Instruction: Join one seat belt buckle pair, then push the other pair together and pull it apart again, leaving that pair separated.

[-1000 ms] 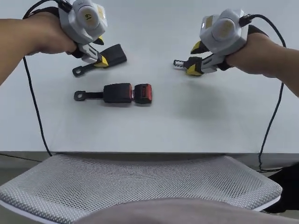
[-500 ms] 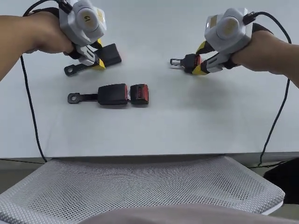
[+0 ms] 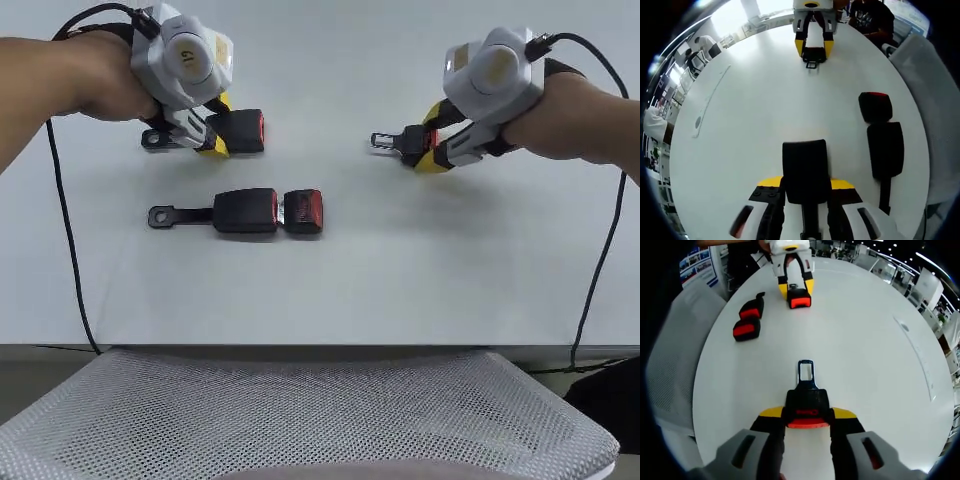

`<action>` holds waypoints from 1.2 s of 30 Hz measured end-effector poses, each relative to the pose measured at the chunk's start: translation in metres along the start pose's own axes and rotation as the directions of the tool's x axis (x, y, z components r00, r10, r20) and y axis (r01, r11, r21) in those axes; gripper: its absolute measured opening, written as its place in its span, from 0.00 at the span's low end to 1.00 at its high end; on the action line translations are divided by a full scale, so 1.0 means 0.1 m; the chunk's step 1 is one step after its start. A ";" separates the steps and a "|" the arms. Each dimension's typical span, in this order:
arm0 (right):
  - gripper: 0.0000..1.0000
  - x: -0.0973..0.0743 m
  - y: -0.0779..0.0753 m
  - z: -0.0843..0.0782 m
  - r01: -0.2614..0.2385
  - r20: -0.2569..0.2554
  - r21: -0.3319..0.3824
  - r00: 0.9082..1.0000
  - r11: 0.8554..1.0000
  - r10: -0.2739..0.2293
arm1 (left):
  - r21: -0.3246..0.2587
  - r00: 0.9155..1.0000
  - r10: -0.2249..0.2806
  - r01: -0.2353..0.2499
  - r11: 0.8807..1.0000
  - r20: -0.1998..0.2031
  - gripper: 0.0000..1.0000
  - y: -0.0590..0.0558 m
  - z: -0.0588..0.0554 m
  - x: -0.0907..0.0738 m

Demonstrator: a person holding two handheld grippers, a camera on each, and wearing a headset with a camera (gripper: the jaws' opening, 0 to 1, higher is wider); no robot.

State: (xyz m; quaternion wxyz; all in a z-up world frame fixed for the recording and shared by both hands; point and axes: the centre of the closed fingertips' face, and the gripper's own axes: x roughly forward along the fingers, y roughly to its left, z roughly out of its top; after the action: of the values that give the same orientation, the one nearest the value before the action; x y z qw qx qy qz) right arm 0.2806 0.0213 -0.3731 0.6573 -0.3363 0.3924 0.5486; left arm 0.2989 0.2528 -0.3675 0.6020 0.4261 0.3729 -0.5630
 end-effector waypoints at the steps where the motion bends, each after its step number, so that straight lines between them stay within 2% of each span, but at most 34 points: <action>1: 0.35 0.00 0.00 0.00 -0.004 0.008 0.011 1.000 1.000 0.004 | -0.003 1.000 -0.002 0.002 1.000 -0.001 0.33 0.01 0.00 0.00; 9: 0.35 0.00 -0.01 0.01 -0.010 0.012 -0.001 1.000 1.000 0.010 | -0.018 1.000 -0.011 0.011 1.000 -0.015 0.33 0.02 -0.01 0.02; 12: 0.35 0.01 -0.01 0.02 -0.011 0.011 -0.005 1.000 1.000 0.011 | -0.012 0.999 -0.011 0.011 1.000 -0.031 0.33 0.04 -0.03 0.04; 18: 0.35 0.02 -0.01 0.05 -0.007 0.000 -0.005 1.000 1.000 0.007 | -0.021 0.999 -0.013 0.013 1.000 -0.037 0.33 0.04 -0.06 0.06; 22: 0.35 0.05 0.00 0.12 -0.003 0.005 -0.011 1.000 1.000 0.003 | -0.024 0.999 -0.010 0.009 1.000 -0.032 0.33 0.03 -0.04 0.05; 29: 0.35 0.15 0.04 0.32 -0.004 0.028 -0.032 1.000 0.999 0.005 | -0.026 0.999 -0.009 0.008 1.000 -0.031 0.33 0.01 -0.01 0.05; 36: 0.35 0.33 0.03 0.64 -0.008 0.067 -0.048 0.998 0.999 0.011 | -0.027 1.000 -0.013 0.012 1.000 -0.026 0.33 0.01 -0.01 0.05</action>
State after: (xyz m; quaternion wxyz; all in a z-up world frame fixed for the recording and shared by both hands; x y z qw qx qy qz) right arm 0.2900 0.0927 -0.3724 0.6592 -0.3314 0.3583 0.5720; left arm 0.3000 0.2516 -0.3720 0.5992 0.4230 0.3911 -0.5560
